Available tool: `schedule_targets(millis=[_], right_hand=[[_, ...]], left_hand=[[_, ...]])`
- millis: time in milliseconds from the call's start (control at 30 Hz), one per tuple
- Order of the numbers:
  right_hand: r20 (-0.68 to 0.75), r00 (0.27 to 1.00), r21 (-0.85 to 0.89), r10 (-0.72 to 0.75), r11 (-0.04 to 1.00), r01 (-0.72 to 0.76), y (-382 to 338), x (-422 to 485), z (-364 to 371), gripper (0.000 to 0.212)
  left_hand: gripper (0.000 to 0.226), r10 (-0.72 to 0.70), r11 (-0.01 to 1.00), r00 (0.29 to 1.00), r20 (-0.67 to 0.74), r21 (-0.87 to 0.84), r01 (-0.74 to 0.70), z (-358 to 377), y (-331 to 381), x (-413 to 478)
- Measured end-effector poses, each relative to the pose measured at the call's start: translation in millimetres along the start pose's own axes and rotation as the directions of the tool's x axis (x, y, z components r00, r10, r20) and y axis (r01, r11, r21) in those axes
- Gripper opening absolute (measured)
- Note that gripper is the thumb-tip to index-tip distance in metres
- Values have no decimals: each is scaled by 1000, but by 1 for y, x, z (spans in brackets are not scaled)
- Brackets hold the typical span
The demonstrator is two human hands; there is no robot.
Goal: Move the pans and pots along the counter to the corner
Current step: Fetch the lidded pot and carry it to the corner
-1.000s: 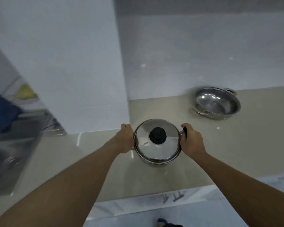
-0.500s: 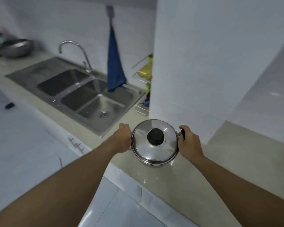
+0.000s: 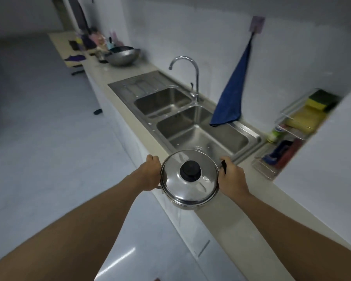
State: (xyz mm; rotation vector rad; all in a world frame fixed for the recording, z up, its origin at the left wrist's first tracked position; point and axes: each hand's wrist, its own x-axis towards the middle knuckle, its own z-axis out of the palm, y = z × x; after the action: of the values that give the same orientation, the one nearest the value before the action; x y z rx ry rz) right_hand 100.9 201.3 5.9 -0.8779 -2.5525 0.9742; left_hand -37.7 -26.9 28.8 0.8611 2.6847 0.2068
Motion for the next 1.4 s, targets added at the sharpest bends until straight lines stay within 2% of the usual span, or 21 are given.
schedule_targets(millis=[167,333,433,833,967,1100,1400], right_hand=[[13,997,32,-77,997,76,-70,40,57,38],[72,990,60,-118,992,113,-130,83,100,40],[99,985,13,-140,990,140,-163,118,127,41],[192,945,81,-264,964,253,-283,287,239,37],[216,929,53,-302,953,297,-318,331,273,38],[243,915,39,-323,945,324,-355,371,309,40],[231,931,23,-282,958,285,-449,453,407,41]], left_hand=[[11,-96,995,995,-41,-3,96,-35,-80,25],[17,-154,988,986,-69,-12,154,-59,-142,49],[23,-203,979,975,-88,-34,201,-73,-177,71],[20,-361,932,924,-128,-75,354,-146,-310,199],[23,-410,911,905,-115,-85,403,-166,-351,234],[30,-424,904,898,-117,-107,413,-184,-396,269],[23,-338,941,930,-142,-25,338,-231,-531,363]])
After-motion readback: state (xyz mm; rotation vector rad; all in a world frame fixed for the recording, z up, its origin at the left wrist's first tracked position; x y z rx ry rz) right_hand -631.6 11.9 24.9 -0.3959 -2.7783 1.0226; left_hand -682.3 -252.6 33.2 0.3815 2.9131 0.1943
